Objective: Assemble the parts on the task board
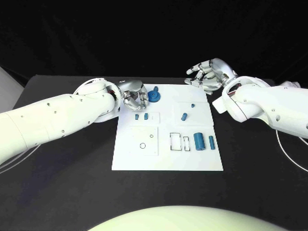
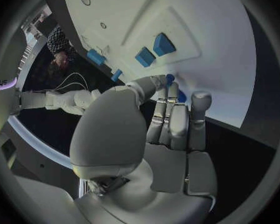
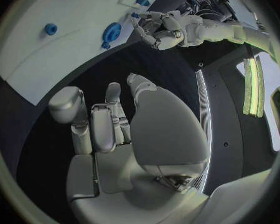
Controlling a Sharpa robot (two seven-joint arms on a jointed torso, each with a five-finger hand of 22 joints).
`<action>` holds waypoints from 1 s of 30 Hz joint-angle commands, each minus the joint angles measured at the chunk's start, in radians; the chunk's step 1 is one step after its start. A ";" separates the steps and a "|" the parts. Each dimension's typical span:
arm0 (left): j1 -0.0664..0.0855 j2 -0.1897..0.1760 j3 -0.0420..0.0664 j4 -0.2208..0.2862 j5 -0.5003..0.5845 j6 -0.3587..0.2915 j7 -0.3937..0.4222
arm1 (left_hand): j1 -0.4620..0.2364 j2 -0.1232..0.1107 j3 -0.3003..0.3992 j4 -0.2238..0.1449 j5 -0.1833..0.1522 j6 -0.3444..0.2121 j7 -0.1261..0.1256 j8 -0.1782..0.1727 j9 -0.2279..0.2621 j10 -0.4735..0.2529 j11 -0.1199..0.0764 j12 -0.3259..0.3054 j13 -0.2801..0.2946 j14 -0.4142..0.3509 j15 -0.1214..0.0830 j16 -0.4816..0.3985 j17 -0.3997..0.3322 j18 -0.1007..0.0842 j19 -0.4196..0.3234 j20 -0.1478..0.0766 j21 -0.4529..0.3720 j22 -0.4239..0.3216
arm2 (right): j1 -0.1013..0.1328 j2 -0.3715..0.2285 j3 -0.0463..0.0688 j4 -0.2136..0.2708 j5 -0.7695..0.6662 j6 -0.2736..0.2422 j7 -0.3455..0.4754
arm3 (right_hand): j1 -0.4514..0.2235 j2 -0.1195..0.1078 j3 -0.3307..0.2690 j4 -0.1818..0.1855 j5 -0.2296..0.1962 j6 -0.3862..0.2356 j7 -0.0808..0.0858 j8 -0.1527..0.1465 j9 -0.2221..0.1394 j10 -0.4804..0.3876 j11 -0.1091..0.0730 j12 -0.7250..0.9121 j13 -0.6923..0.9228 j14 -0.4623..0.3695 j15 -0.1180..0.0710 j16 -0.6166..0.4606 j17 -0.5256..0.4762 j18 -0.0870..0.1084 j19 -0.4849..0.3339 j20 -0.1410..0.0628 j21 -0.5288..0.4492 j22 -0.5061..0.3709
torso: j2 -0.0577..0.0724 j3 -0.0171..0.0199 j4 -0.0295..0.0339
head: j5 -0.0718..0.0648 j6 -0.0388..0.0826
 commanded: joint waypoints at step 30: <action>-0.006 0.000 -0.008 -0.010 0.021 0.025 0.014 | -0.030 0.001 0.008 -0.007 0.005 -0.049 0.022 -0.065 -0.006 -0.051 0.008 -0.105 -0.021 -0.062 0.026 -0.030 -0.099 0.002 -0.073 0.021 -0.046 -0.066 | 0.000 -0.005 0.000 0.002 -0.001 0.010 0.010 | -0.004 -0.002 0.008 0.001 0.003 0.004 0.004 0.005 0.002 -0.002 -0.007 -0.003 -0.001 0.013 -0.010 -0.001 -0.001 0.017 -0.003 -0.004 -0.004 -0.001 | 0.000 -0.0007 0.0010 | 0.000 -0.003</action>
